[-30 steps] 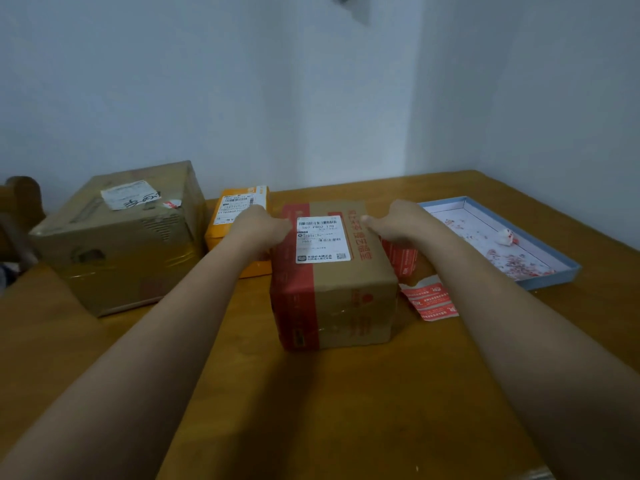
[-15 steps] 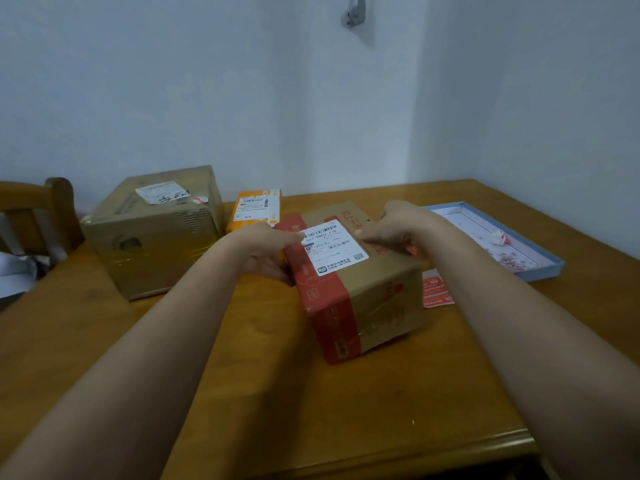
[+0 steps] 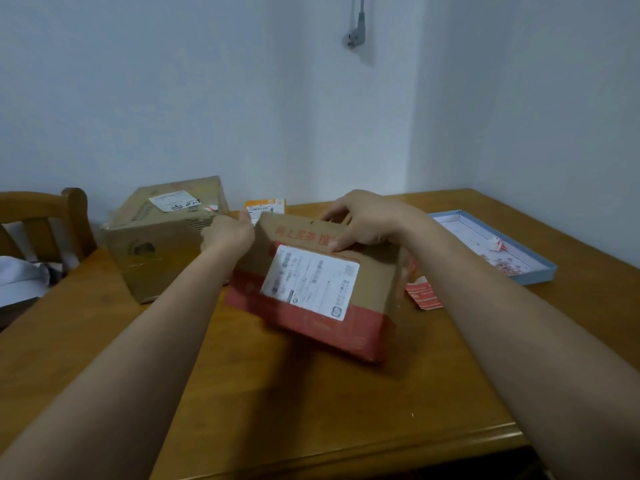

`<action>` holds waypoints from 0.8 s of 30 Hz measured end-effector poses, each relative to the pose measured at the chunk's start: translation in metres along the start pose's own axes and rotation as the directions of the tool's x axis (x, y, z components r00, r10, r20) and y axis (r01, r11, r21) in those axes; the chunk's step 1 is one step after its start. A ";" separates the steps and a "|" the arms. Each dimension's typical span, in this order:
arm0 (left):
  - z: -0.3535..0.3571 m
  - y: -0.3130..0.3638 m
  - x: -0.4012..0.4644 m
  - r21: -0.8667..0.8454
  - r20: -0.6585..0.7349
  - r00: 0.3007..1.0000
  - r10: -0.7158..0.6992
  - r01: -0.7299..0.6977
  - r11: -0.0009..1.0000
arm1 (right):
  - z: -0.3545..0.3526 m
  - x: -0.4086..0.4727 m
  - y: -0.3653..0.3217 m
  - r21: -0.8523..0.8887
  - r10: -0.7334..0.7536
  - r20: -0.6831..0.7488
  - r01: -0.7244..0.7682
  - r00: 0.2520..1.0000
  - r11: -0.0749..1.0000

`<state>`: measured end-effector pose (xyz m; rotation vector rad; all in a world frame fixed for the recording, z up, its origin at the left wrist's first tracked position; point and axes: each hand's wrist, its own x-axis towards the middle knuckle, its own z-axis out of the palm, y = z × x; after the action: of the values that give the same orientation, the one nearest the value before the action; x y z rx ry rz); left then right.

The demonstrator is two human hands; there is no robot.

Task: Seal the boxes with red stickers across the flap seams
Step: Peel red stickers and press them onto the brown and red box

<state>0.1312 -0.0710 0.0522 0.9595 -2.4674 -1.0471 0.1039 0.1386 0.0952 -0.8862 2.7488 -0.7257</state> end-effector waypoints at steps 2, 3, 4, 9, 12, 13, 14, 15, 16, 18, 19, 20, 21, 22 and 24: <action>-0.005 0.000 0.002 -0.098 -0.044 0.999 -0.027 0.022 0.995 | 0.003 0.001 -0.003 0.053 -0.066 0.076 0.062 0.995 0.997; -0.006 0.000 0.002 -0.153 -0.009 0.999 -0.037 0.035 0.988 | 0.005 0.002 -0.004 0.064 -0.090 0.104 0.083 0.991 0.994; -0.008 -0.002 0.001 -0.194 0.060 0.997 -0.051 0.062 0.979 | 0.006 0.002 -0.004 0.065 -0.106 0.118 0.098 0.987 0.993; -0.017 -0.014 -0.015 -0.111 0.337 0.933 -0.129 0.175 0.978 | 0.008 0.001 -0.005 -0.107 0.004 0.090 0.005 0.996 0.994; -0.014 -0.021 -0.020 0.026 0.380 0.908 -0.179 0.183 0.983 | 0.011 -0.002 0.004 -0.385 0.239 0.083 -0.190 0.967 0.903; -0.013 -0.024 -0.020 0.034 0.394 0.897 -0.198 0.201 0.979 | 0.013 -0.003 0.008 -0.416 0.293 0.090 -0.231 0.952 0.879; -0.013 -0.027 -0.021 0.038 0.399 0.890 -0.221 0.225 0.974 | 0.016 -0.005 0.012 -0.416 0.337 0.099 -0.268 0.936 0.869; -0.013 -0.030 -0.020 0.034 0.399 0.885 -0.242 0.249 0.968 | 0.018 -0.007 0.016 -0.403 0.364 0.103 -0.296 0.925 0.866; -0.012 -0.033 -0.019 0.032 0.399 0.879 -0.262 0.272 0.962 | 0.020 -0.008 0.019 -0.382 0.389 0.102 -0.325 0.916 0.865; -0.010 -0.036 -0.016 0.006 0.419 0.856 -0.303 0.331 0.944 | 0.024 -0.011 0.023 -0.296 0.415 0.096 -0.372 0.905 0.880; -0.009 -0.037 -0.016 -0.015 0.439 0.842 -0.313 0.355 0.935 | 0.026 -0.012 0.024 -0.229 0.423 0.091 -0.395 0.901 0.890; -0.009 -0.036 -0.017 -0.034 0.449 0.836 -0.316 0.369 0.929 | 0.027 -0.012 0.024 -0.168 0.430 0.087 -0.412 0.899 0.895; -0.008 -0.034 -0.017 -0.057 0.449 0.838 -0.309 0.372 0.926 | 0.028 -0.012 0.024 -0.126 0.430 0.082 -0.419 0.899 0.899; -0.009 -0.031 -0.018 -0.084 0.437 0.847 -0.303 0.374 0.924 | 0.028 -0.011 0.023 -0.101 0.430 0.071 -0.422 0.900 0.901; -0.014 -0.021 -0.024 -0.169 0.392 0.885 -0.251 0.338 0.926 | 0.026 -0.007 0.021 -0.065 0.413 0.008 -0.412 0.911 0.909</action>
<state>0.1656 -0.0729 0.0462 1.1812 -2.4401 -1.7176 0.1063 0.1475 0.0621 -0.2922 2.8098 -0.5462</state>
